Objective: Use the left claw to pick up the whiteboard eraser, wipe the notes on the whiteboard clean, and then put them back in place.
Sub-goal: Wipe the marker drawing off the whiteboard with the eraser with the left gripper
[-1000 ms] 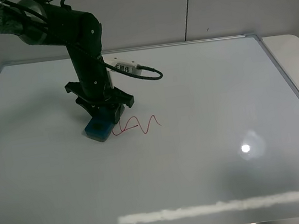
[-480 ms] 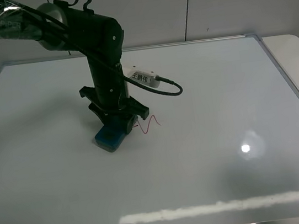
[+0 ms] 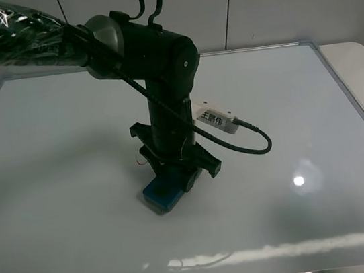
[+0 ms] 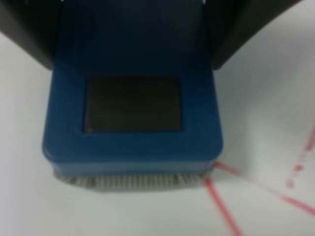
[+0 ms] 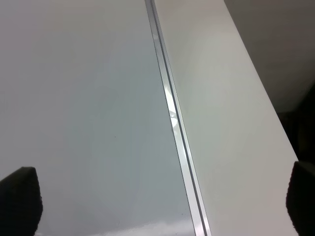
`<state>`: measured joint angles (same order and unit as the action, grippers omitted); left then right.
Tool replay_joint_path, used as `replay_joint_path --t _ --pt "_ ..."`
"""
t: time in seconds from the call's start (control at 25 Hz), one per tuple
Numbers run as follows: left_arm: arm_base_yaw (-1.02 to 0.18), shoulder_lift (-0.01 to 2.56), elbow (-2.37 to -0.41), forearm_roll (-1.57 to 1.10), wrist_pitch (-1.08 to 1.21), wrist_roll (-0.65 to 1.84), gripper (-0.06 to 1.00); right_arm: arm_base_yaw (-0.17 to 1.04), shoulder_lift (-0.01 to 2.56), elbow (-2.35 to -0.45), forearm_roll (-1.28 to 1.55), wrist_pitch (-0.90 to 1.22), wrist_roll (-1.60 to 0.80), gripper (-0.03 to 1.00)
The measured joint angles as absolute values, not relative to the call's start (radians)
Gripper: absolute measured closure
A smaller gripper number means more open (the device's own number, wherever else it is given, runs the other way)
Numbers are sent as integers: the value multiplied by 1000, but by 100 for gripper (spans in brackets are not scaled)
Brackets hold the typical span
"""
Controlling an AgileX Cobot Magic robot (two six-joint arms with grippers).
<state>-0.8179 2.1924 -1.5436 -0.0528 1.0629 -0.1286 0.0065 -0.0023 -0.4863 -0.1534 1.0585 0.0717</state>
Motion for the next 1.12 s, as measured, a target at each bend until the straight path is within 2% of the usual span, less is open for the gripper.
replay_joint_path --t 0.28,0.88,1.12 --pt "-763 2192 -1544 -58 1057 -129 39 6 -2 -486 -153 1058 72 -2" --pt "-376 2192 -1553 -71 954 -84 39 6 -2 -486 -153 1058 72 -2" --pt "-351 2191 -1553 -50 963 -85 39 6 -2 -486 -153 1058 72 -2"
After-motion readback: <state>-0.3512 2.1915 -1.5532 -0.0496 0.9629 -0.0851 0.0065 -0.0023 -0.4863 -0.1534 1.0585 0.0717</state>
